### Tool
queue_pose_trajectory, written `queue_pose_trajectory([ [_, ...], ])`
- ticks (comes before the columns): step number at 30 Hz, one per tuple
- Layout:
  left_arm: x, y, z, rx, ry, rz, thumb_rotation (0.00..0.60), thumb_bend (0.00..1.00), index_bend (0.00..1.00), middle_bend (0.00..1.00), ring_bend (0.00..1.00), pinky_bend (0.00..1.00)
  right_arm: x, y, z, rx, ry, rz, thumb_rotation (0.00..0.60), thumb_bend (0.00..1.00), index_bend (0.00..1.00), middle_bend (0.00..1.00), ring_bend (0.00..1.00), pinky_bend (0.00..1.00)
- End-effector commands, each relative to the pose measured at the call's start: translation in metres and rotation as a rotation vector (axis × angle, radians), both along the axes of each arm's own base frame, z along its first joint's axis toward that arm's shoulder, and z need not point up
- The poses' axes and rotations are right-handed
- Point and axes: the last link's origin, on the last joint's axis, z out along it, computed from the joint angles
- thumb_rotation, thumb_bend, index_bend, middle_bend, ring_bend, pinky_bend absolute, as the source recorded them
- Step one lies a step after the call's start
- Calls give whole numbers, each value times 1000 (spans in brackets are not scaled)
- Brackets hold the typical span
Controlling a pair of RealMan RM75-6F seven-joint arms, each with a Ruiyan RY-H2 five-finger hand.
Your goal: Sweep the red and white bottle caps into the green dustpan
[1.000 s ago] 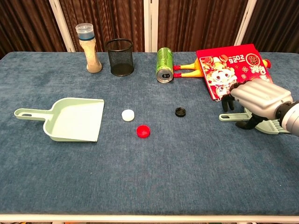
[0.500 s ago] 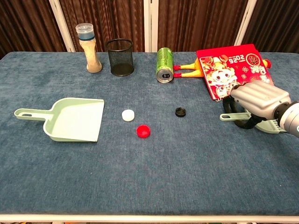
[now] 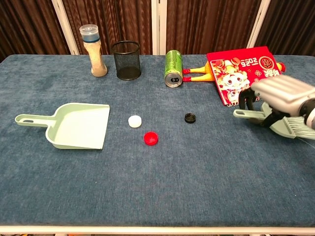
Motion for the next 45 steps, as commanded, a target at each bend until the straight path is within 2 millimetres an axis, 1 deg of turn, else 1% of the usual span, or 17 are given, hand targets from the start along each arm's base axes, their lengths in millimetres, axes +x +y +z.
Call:
queue_pose_trajectory([
  [1, 16, 31, -11, -58, 12, -16, 600, 95, 310, 240, 139, 126, 10, -5, 23, -24, -50, 29, 600, 366, 672, 638, 333, 352],
  [4, 26, 51, -27, -97, -1, -8, 600, 95, 324, 281, 163, 135, 22, -8, 42, -58, -102, 58, 600, 367, 673, 638, 333, 359],
  [6, 32, 63, -41, -123, 4, -12, 600, 95, 329, 287, 170, 142, 31, -12, 55, -73, -135, 72, 600, 367, 674, 638, 333, 360],
  [9, 37, 76, -58, -158, 35, -1, 600, 95, 330, 287, 171, 148, 41, -18, 72, -85, -159, 88, 600, 367, 677, 638, 333, 360],
  [11, 42, 80, -70, -179, 8, 22, 600, 101, 330, 288, 171, 152, 47, -21, 80, -82, -177, 90, 600, 367, 680, 638, 333, 361],
  [14, 47, 78, -87, -226, -50, 59, 600, 123, 330, 288, 171, 156, 53, -24, 90, -81, -181, 98, 600, 367, 680, 638, 334, 361],
  [17, 48, 77, -95, -249, -69, 81, 600, 153, 330, 288, 174, 162, 57, -24, 96, -89, -171, 113, 600, 367, 680, 638, 333, 362],
  [21, 50, 74, -105, -261, -90, 99, 600, 167, 330, 292, 201, 164, 59, -23, 97, -85, -175, 112, 600, 367, 680, 638, 333, 361],
  [26, 51, 74, -112, -276, -102, 117, 600, 189, 335, 296, 202, 165, 57, -21, 93, -74, -178, 105, 600, 367, 680, 638, 334, 362],
  [30, 52, 76, -118, -260, -135, 124, 600, 242, 389, 344, 245, 185, 53, -19, 90, -67, -176, 99, 600, 367, 681, 638, 333, 362],
  [32, 51, 76, -120, -264, -139, 126, 600, 259, 399, 350, 249, 193, 51, -18, 87, -58, -172, 95, 600, 367, 681, 638, 333, 362],
  [42, 50, 77, -125, -282, -145, 128, 600, 279, 416, 387, 250, 194, 46, -16, 82, -44, -163, 91, 600, 367, 680, 638, 333, 363],
  [45, 51, 78, -126, -273, -154, 123, 600, 298, 441, 407, 276, 198, 45, -15, 81, -45, -160, 91, 600, 367, 680, 638, 333, 364],
])
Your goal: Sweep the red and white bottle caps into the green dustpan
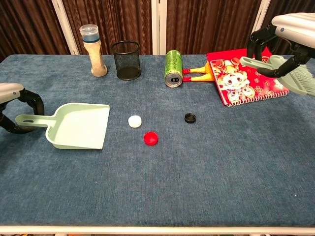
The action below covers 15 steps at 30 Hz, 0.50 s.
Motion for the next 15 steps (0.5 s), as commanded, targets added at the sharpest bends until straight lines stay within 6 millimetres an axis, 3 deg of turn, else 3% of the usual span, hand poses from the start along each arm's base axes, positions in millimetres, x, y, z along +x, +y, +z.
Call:
queue_pose_trajectory([
  [1, 0, 0, -1, 2, -5, -2, 600, 303, 447, 413, 285, 202, -1, 0, -1, 1, 1, -2, 600, 367, 681, 638, 333, 364],
  [15, 3, 3, -3, -19, -17, -15, 600, 375, 524, 477, 316, 209, -4, 4, -9, 29, -4, -13, 600, 366, 681, 638, 336, 372],
])
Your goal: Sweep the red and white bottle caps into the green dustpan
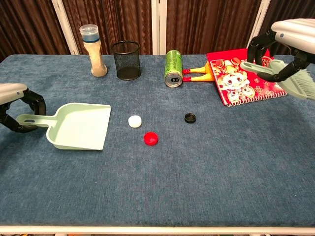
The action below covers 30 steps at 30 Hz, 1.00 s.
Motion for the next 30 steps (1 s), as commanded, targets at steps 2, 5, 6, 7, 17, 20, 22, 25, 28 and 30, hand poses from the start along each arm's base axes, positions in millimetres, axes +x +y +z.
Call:
queue_pose_trajectory([
  [2, 2, 2, 0, -11, 4, -16, 600, 380, 527, 480, 316, 209, 2, 2, -7, 26, -27, 0, 600, 368, 681, 638, 336, 374],
  [5, 6, 3, 0, -24, 9, -27, 600, 383, 534, 484, 316, 209, 4, 3, -16, 46, -67, -2, 600, 391, 681, 638, 336, 375],
  [6, 7, 4, 0, -29, 8, -28, 600, 384, 537, 486, 316, 209, 6, 3, -21, 58, -86, -8, 600, 404, 681, 638, 336, 375],
  [7, 8, 4, 0, -32, 6, -27, 600, 387, 539, 487, 316, 209, 7, 3, -25, 70, -102, -9, 600, 414, 681, 638, 336, 375],
  [17, 25, 10, -8, -51, -31, -11, 600, 387, 541, 491, 317, 209, 38, -8, -79, 235, -276, 29, 600, 460, 684, 644, 345, 376],
  [20, 29, 13, -11, -54, -36, -5, 600, 386, 541, 491, 317, 210, 48, -9, -95, 264, -309, 60, 600, 471, 685, 644, 345, 376],
  [22, 33, 14, -13, -56, -46, 1, 600, 386, 541, 491, 317, 210, 54, -10, -103, 272, -315, 87, 600, 473, 685, 644, 345, 375],
  [25, 40, 16, -16, -63, -45, -10, 600, 387, 541, 491, 317, 210, 60, -8, -112, 286, -342, 100, 600, 484, 685, 644, 345, 369],
  [28, 46, 16, -20, -72, -46, -16, 600, 387, 541, 492, 317, 210, 66, -8, -121, 294, -369, 101, 600, 508, 686, 644, 345, 344],
  [30, 50, 16, -23, -76, -46, -23, 600, 386, 541, 492, 317, 210, 72, -8, -127, 298, -383, 111, 600, 519, 688, 644, 345, 335],
])
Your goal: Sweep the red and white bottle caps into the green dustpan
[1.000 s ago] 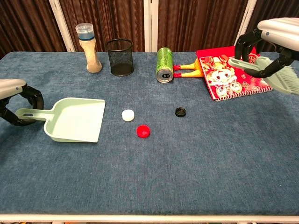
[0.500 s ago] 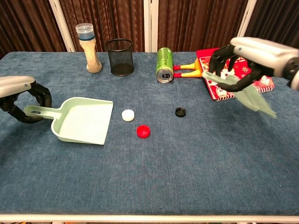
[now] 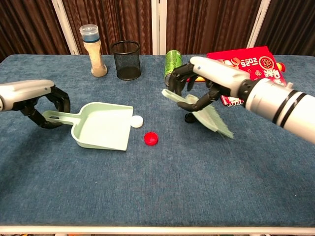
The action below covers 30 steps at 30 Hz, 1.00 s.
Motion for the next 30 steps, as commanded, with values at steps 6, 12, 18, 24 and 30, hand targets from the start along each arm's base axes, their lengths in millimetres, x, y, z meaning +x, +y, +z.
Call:
queue_pose_trajectory([
  [6, 17, 1, -12, -18, -4, -20, 600, 387, 541, 492, 317, 210, 19, 1, -19, 12, -52, 34, 600, 528, 689, 644, 345, 332],
  [12, 29, 3, -22, -25, -5, -31, 600, 387, 541, 493, 319, 212, 24, 3, -24, 5, -88, 40, 600, 538, 690, 644, 345, 323],
  [18, 43, 5, -31, -36, -3, -46, 600, 388, 545, 496, 330, 214, 30, 6, -30, 4, -117, 45, 600, 544, 692, 644, 345, 315],
  [24, 56, 8, -37, -49, -13, -59, 600, 388, 546, 497, 330, 215, 33, 9, -33, 0, -146, 42, 600, 552, 697, 644, 346, 310],
  [30, 69, 11, -43, -60, -21, -73, 600, 388, 548, 498, 330, 215, 30, 11, -32, 1, -148, 42, 600, 553, 698, 644, 346, 310],
])
